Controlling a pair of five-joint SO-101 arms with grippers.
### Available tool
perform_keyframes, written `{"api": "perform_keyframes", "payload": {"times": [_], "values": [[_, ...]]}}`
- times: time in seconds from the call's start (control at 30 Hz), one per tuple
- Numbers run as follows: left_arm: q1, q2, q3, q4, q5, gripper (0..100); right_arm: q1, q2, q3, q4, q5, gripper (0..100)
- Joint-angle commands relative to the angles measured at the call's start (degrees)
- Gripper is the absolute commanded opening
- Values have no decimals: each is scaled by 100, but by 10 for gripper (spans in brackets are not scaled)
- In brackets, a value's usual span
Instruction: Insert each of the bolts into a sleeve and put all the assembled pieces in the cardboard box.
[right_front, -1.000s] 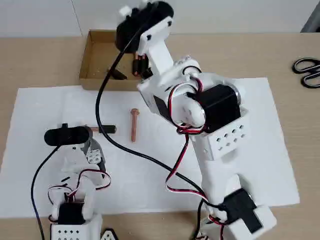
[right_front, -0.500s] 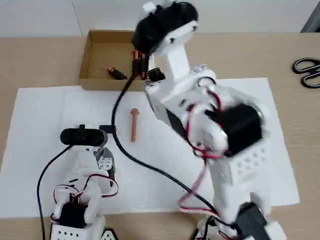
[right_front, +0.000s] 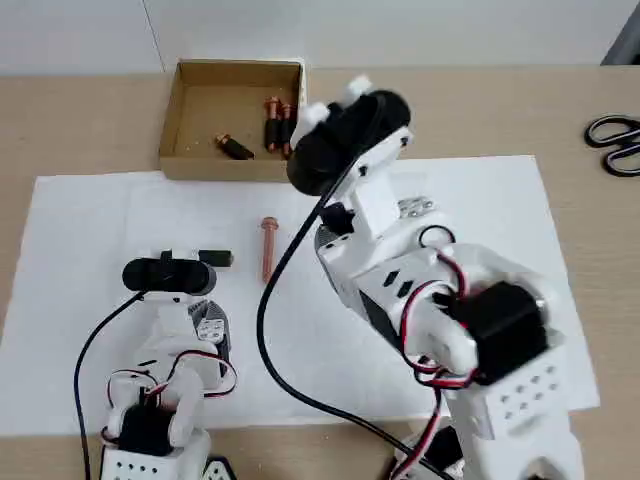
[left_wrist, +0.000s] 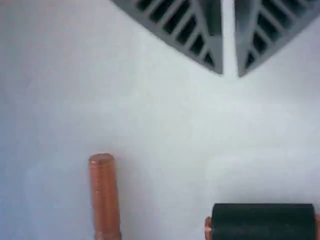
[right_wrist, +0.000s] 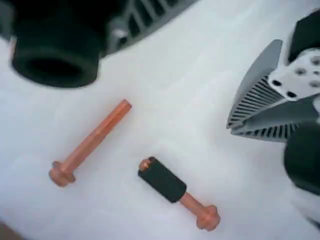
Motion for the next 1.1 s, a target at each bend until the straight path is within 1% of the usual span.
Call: {"api": "perform_keyframes", "payload": {"times": [0.0, 0.07, 0.17, 0.23, 0.3, 0.4, 0.5, 0.7, 0.8, 0.97, 1.07], "values": [[44, 9, -303, -123, 176, 6, 22, -629, 1336, -1077, 26, 3], [44, 9, -303, -123, 308, 6, 22, -1024, 2233, -1807, 26, 3], [44, 9, -303, -123, 316, 6, 40, -1719, 3640, -2932, 18, 3], [44, 9, -303, -132, 316, 6, 57, -2167, 4571, -3670, -167, 3], [44, 0, -303, -158, 316, 6, 92, -2624, 5327, -4233, -255, 3], [44, -18, -382, -308, 325, 6, 321, -3257, 6066, -4813, -264, 3], [35, 9, -602, -431, 325, 6, 479, -3723, 6558, -5007, -255, 3], [9, 18, -945, -334, 299, 6, 488, -4268, 7393, -5033, -255, 3], [35, 18, -1218, -18, 53, 6, 567, -4470, 7789, -5042, -273, 3], [9, 18, -2114, 967, -413, 6, 787, -4848, 8387, -5508, -281, 3], [-9, 18, -2325, 1090, -659, 6, 769, -5042, 8607, -5631, -281, 3]]}}
